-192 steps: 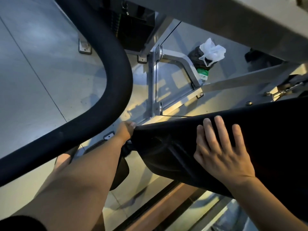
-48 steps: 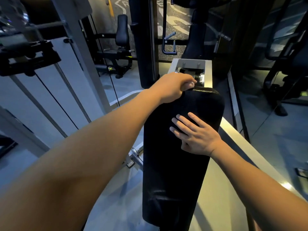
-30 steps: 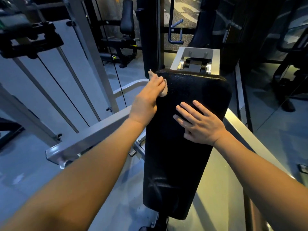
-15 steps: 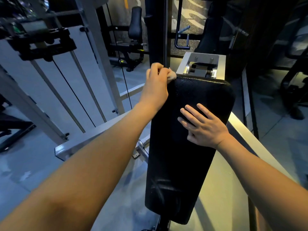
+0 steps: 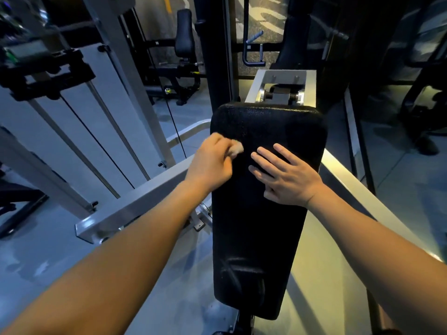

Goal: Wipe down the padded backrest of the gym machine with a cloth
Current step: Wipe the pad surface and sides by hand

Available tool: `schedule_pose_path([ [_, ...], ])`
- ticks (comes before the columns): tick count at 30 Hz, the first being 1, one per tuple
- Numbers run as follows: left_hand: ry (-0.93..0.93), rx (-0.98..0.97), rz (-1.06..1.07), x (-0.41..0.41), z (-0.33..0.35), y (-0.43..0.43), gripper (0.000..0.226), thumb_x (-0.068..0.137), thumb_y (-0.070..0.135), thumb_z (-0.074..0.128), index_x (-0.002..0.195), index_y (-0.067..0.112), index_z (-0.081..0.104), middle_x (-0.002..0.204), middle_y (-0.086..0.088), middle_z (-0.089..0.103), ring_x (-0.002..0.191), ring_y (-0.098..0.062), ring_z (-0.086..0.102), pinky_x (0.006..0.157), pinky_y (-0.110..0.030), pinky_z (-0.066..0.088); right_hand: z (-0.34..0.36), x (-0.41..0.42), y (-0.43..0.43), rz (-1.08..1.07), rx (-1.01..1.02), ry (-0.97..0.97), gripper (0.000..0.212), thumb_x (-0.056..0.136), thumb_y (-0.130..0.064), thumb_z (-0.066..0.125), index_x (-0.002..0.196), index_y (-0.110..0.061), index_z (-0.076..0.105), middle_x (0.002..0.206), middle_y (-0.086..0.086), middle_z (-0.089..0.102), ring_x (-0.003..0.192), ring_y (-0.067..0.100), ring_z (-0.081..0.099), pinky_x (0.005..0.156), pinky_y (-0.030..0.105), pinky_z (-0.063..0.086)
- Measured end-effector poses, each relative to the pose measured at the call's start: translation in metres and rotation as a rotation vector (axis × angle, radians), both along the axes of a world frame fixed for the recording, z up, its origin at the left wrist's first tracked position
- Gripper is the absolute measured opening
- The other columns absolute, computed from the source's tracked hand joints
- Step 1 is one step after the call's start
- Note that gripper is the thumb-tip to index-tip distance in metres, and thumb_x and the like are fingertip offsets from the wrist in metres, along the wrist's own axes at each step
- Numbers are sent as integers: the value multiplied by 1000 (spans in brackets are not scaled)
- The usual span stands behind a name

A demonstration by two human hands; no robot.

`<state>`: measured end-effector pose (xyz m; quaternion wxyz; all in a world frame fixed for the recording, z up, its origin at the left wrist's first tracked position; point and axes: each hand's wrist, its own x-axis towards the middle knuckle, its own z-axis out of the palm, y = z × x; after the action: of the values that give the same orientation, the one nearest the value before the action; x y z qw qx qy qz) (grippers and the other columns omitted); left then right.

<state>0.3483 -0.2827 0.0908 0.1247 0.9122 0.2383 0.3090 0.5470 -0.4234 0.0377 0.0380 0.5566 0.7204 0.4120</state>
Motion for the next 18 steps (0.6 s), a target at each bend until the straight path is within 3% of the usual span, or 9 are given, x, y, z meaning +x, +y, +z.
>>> schedule_pose_path([
  [2, -148, 20, 7, 21, 38, 2, 26, 88, 0, 56, 111, 10, 65, 112, -7, 57, 102, -20, 56, 88, -29, 47, -1, 0, 0, 10, 4, 13, 58, 96, -45, 47, 145, -15, 54, 158, 16, 41, 151, 34, 32, 125, 54, 19],
  [4, -194, 85, 2, 42, 59, 5, 28, 89, -1, 56, 113, 11, 65, 112, -9, 57, 103, -24, 56, 86, -31, 47, -2, 1, 0, 19, 14, 20, 56, 96, -44, 47, 143, -14, 56, 156, 16, 44, 149, 34, 35, 125, 54, 20],
  [12, 99, 218, -60, 19, -4, -10, 41, 68, -15, 67, 104, 4, 66, 111, -16, 61, 95, -36, 56, 78, -44, 53, 1, 2, -2, 39, 19, 34, 57, 94, -46, 51, 139, -13, 60, 152, 17, 49, 147, 35, 39, 124, 54, 21],
  [14, 208, 174, -51, 10, -12, -18, 44, 70, -12, 71, 110, 6, 66, 116, -14, 60, 100, -34, 56, 82, -47, 54, 5, -1, -4, 20, -6, 50, 56, 92, -46, 53, 136, -14, 62, 153, 16, 48, 147, 35, 38, 125, 53, 20],
  [18, 340, 62, -43, 12, 8, -18, 39, 85, 1, 67, 122, 13, 67, 119, -7, 55, 112, -29, 55, 91, -36, 48, 11, -9, -19, -18, -44, 152, 49, 86, -38, 62, 129, -14, 66, 150, 15, 51, 145, 34, 40, 125, 52, 21],
])
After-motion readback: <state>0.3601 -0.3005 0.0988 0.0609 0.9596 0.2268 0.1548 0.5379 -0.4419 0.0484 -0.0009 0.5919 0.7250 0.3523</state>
